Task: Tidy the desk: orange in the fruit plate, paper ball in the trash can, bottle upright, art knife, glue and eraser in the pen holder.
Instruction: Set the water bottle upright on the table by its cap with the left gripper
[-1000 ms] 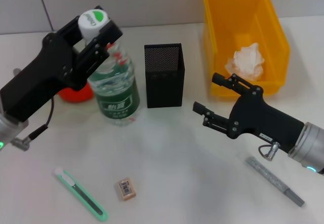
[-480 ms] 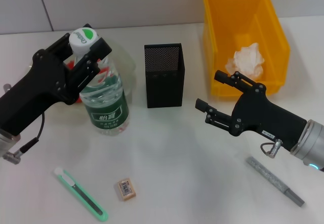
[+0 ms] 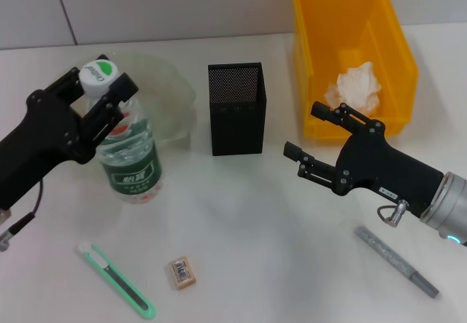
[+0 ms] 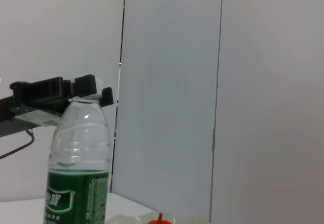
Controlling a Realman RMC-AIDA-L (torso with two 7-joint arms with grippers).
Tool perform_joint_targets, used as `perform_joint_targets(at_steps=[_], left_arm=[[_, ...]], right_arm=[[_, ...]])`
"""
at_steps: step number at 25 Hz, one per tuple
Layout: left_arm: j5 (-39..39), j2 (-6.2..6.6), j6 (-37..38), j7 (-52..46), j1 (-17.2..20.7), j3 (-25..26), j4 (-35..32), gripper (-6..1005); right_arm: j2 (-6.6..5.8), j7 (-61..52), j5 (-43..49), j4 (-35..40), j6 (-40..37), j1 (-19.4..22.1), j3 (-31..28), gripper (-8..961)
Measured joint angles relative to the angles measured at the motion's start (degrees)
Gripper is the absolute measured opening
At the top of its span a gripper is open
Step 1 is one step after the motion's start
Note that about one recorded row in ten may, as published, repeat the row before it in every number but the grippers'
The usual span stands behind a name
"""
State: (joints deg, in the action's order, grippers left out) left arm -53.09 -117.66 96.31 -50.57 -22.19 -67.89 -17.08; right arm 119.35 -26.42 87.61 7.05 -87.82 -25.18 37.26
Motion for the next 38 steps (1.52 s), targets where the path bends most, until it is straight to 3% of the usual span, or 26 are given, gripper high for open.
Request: perform_joint_targets(at_steps=[10,38], left_arm=[[0.0,0.8,-1.3,0.2,3.2,0.6,-1.6,444],[0.0,1.9,-5.8,3.9,6.3,0.8,-1.1,445]], right_arm=[[0.0,0.0,-0.1,0.1,0.7,-0.3,0.0,766],[-0.09,0.0,-0.1,0.2,1.9,-1.0,0.0,766]])
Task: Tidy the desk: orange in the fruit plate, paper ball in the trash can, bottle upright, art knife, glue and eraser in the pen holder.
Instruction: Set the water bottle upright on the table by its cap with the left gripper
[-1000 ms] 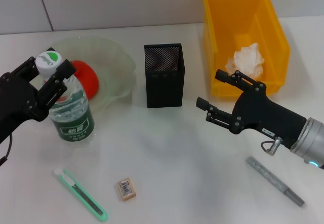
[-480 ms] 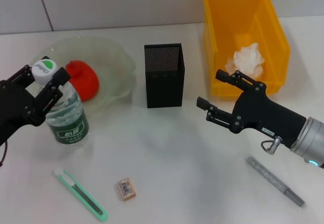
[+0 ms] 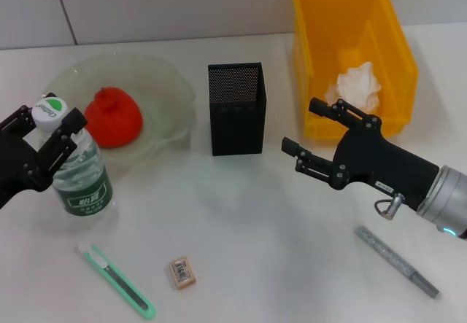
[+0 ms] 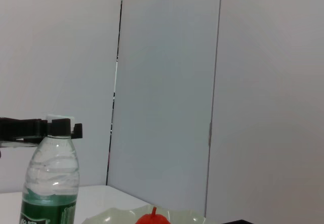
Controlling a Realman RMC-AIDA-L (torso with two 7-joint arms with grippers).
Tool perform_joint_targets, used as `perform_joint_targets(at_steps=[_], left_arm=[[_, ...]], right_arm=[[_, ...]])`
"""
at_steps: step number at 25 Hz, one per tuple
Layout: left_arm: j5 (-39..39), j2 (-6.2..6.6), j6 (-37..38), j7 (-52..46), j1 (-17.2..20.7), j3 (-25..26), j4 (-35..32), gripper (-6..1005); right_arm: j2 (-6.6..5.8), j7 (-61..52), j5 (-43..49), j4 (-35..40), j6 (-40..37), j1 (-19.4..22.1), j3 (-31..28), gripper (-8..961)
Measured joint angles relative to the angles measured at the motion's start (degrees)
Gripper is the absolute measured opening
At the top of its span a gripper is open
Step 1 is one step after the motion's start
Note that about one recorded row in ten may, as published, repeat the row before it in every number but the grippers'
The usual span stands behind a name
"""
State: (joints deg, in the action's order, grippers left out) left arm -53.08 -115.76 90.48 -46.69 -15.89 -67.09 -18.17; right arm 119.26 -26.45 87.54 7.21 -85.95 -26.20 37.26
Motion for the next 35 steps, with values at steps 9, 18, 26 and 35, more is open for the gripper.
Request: perform_joint_targets(at_steps=[9,18,26,35], left_arm=[[0.0,-0.12,-1.6,1.1,-0.1,0.0,0.1,445],[0.3,-0.84,-3.2,2.5,-0.1,1.2,0.5,446],[0.3,-1.64,-3.9,3.9,-0.2,4.0,2.5,446],[0.3,-2.2,-4.3,4.5,0.0,5.2,2.7,446]], right_arm=[[0.0,0.0,0.0,0.0,0.4,-0.3,0.1,767],[0.0,0.0,0.0,0.0,0.4,-0.3,0.2,767],[0.0,0.0,0.0,0.1,0.4,-0.4,0.1,766],[0.09,0.0,0.0,0.6,0.3,-0.4,0.1,766]])
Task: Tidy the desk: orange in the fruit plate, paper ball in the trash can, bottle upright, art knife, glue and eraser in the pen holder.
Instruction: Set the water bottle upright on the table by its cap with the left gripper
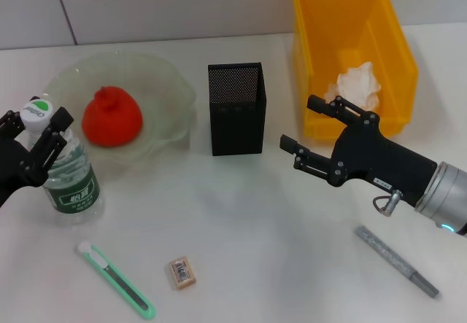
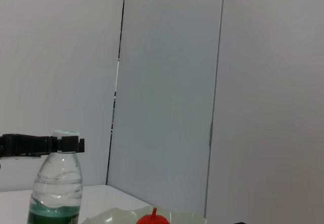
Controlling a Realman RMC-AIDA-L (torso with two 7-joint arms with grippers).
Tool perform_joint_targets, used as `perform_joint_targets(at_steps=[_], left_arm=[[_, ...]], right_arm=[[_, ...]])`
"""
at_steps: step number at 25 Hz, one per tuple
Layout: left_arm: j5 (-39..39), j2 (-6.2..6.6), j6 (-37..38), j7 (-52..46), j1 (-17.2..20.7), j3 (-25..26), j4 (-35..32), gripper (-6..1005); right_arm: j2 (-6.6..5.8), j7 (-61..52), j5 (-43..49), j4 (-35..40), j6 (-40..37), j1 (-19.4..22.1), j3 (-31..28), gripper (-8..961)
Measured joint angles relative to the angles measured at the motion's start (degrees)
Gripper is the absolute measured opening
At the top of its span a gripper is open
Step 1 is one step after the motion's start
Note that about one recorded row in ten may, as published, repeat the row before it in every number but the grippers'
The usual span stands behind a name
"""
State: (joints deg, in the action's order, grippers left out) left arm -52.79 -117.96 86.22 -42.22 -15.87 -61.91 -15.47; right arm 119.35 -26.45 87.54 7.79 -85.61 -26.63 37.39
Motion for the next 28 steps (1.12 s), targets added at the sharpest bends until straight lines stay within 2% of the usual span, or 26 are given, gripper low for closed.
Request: perform_joint_targets(at_steps=[28], left_arm=[[0.1,-0.38,0.1,1.7,0.7,1.2,1.2,447]], right_arm=[[0.0,-0.1,0.0,0.1,0.0,-0.4,0.0,767]])
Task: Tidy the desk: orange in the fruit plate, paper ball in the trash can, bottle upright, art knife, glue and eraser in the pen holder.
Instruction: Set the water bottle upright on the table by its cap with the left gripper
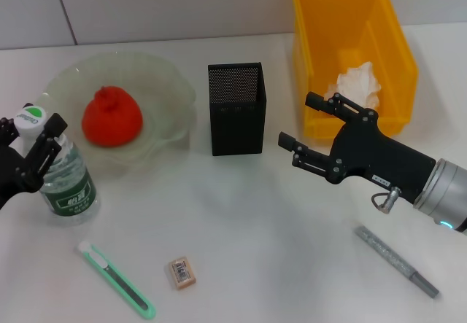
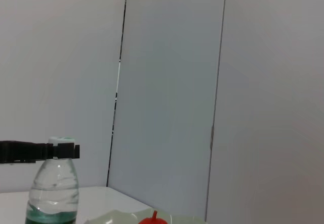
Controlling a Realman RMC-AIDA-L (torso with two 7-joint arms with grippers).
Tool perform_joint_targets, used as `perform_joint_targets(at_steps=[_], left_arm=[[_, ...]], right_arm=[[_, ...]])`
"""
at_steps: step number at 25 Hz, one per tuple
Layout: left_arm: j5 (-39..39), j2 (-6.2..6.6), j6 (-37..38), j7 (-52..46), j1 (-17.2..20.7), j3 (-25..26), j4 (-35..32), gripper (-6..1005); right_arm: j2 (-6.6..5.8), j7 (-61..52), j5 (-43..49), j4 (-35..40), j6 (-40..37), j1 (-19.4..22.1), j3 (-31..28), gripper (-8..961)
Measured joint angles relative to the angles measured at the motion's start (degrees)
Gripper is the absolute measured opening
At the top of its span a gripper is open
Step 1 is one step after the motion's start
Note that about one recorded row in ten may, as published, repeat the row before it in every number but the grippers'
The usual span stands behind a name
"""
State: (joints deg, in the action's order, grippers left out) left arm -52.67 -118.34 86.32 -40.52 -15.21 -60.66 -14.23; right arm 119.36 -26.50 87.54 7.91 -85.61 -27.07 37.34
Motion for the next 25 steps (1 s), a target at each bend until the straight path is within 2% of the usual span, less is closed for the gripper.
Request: perform_joint_targets(at_steps=[18,25], left_arm=[[0.1,-0.11,1.1,0.0,0.6,0.2,0.1,448],[0.0,-0.14,2.5,0.4,0.6,0.2,0.1,715]], right_arm=[[0.0,0.0,0.0,0.0,0.3,-0.2,-0.1,767],[0.02,0.0,0.0,0.0,0.9,-0.4,-0.1,766]])
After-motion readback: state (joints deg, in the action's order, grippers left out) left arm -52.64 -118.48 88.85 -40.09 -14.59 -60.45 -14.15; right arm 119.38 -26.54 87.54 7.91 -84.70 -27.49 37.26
